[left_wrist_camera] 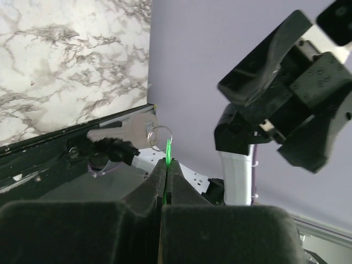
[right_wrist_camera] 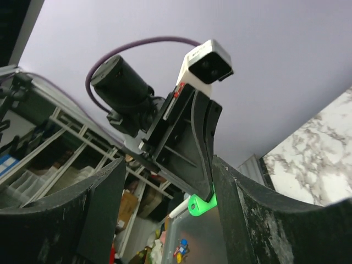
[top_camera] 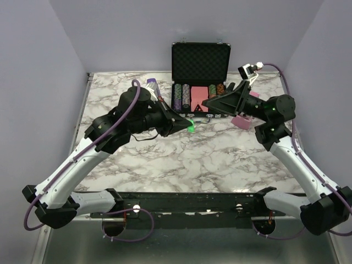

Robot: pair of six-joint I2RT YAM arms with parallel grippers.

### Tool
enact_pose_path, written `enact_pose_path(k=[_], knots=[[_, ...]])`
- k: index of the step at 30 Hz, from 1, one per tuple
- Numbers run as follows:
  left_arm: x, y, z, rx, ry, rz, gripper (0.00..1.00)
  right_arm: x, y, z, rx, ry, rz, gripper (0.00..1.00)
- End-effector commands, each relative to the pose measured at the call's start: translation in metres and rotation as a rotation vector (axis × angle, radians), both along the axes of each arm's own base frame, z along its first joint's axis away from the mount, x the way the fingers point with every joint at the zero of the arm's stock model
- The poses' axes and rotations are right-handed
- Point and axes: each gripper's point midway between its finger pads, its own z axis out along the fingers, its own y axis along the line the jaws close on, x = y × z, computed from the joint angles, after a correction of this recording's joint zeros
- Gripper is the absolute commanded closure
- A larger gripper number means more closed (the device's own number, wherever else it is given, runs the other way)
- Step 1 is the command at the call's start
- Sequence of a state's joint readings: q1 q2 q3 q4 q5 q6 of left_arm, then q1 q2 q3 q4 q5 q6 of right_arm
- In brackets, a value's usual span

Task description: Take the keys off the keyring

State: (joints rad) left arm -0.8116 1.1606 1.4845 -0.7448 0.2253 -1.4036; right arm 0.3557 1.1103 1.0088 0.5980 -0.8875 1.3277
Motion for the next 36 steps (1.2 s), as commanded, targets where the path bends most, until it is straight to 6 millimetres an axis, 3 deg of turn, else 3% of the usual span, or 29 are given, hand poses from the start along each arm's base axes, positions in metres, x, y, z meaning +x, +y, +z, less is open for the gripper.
enact_pose_path(k=[1,6,15,21,36], knots=[[-0.009,0.013,0.029,-0.065,0.034,0.026,1.00,-0.020,0.014,0.025,0.066,-0.119,0.076,0.29],[-0.009,0.020,0.046,-0.078,-0.025,0.027,1.00,-0.019,0.028,0.023,0.087,-0.112,0.097,0.31],[-0.012,0.027,0.060,-0.114,-0.043,0.021,1.00,-0.016,0.044,0.027,0.122,-0.121,0.135,0.30],[-0.011,0.031,0.075,-0.165,-0.054,0.028,1.00,-0.024,0.056,0.031,0.148,-0.133,0.195,0.31],[-0.003,0.041,0.092,-0.202,-0.093,0.042,1.00,-0.026,0.075,0.030,0.162,-0.126,0.246,0.32]])
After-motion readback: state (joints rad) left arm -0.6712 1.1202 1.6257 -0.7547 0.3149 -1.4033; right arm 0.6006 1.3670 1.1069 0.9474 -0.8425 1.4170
